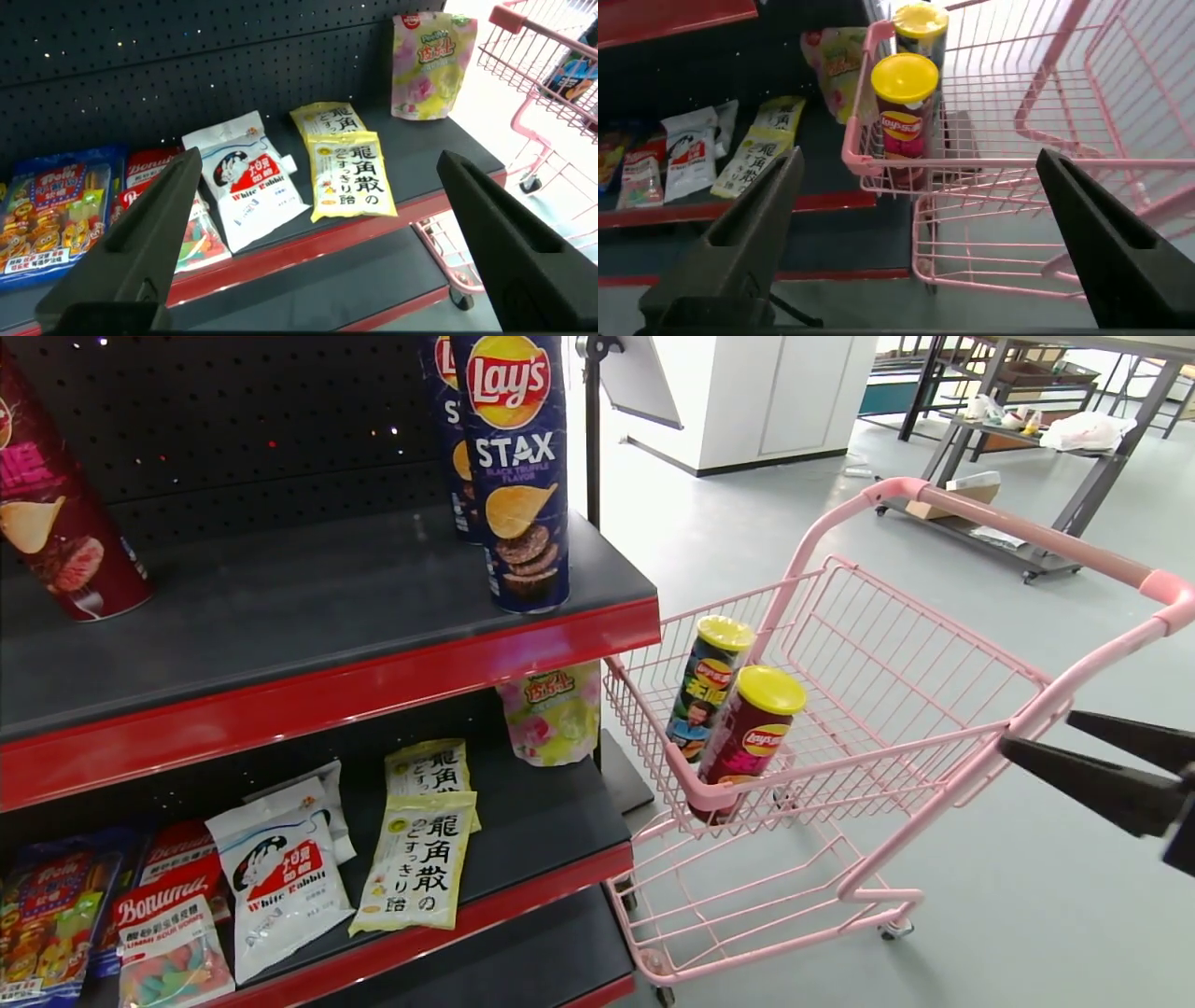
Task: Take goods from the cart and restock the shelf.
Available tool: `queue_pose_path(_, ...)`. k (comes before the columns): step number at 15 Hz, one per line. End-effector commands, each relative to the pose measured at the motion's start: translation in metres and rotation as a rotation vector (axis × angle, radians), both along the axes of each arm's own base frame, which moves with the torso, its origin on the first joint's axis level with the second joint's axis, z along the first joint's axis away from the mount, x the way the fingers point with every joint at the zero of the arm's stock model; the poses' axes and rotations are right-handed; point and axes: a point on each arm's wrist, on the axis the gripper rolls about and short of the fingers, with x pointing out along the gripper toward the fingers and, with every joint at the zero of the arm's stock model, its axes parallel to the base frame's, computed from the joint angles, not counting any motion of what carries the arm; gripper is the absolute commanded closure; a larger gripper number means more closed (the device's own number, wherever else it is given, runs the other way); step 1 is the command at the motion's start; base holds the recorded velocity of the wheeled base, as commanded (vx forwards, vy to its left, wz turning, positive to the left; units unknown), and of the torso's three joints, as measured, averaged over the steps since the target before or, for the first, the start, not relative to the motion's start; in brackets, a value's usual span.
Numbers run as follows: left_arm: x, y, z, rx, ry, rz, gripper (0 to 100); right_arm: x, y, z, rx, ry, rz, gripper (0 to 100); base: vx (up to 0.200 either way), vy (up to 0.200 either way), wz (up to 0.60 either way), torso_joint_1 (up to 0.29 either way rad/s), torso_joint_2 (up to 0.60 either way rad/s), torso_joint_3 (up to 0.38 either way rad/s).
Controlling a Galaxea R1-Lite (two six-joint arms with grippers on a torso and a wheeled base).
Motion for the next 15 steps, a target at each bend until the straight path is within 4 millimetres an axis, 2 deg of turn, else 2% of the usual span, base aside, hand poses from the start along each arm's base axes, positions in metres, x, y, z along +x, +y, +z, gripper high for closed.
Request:
queue_pose_path(1, 0.000, 0.000, 0.000, 0.000, 0.001, 0.000, 0, 0.076, 0.014, -0.051, -0.031, 0.179, 0.123, 0, 0.000, 0.000, 0.00, 0.000, 0.00, 0.000)
queue_pose_path(4, 0.000, 0.000, 0.000, 0.000, 0.001, 0.000, 0, 0.095, 0.018, -0.072, -0.072, 0.199, 0.226, 0, 0.000, 0.000, 0.00, 0.000, 0.00, 0.000)
queue_pose_path(8, 0.000, 0.000, 0.000, 0.000, 0.001, 0.000, 0, 0.128, 0.026, -0.100, -0.120, 0.152, 0.261, 0, 0.000, 0.000, 0.00, 0.000, 0.00, 0.000)
queue_pose_path(10, 0.000, 0.000, 0.000, 0.000, 0.001, 0.000, 0, 0.140, 0.037, -0.107, -0.116, 0.130, 0.308, 0, 0.000, 0.000, 0.00, 0.000, 0.00, 0.000)
queue_pose_path(11, 0.000, 0.000, 0.000, 0.000, 0.001, 0.000, 0, 0.140, 0.038, -0.108, -0.116, 0.131, 0.310, 0, 0.000, 0.000, 0.00, 0.000, 0.00, 0.000)
queue_pose_path(12, 0.000, 0.000, 0.000, 0.000, 0.001, 0.000, 0, 0.152, 0.044, -0.112, -0.119, 0.126, 0.324, 0, 0.000, 0.000, 0.00, 0.000, 0.00, 0.000)
queue_pose_path(15, 0.000, 0.000, 0.000, 0.000, 0.001, 0.000, 0, 0.167, 0.047, -0.115, -0.119, 0.118, 0.325, 0, 0.000, 0.000, 0.00, 0.000, 0.00, 0.000)
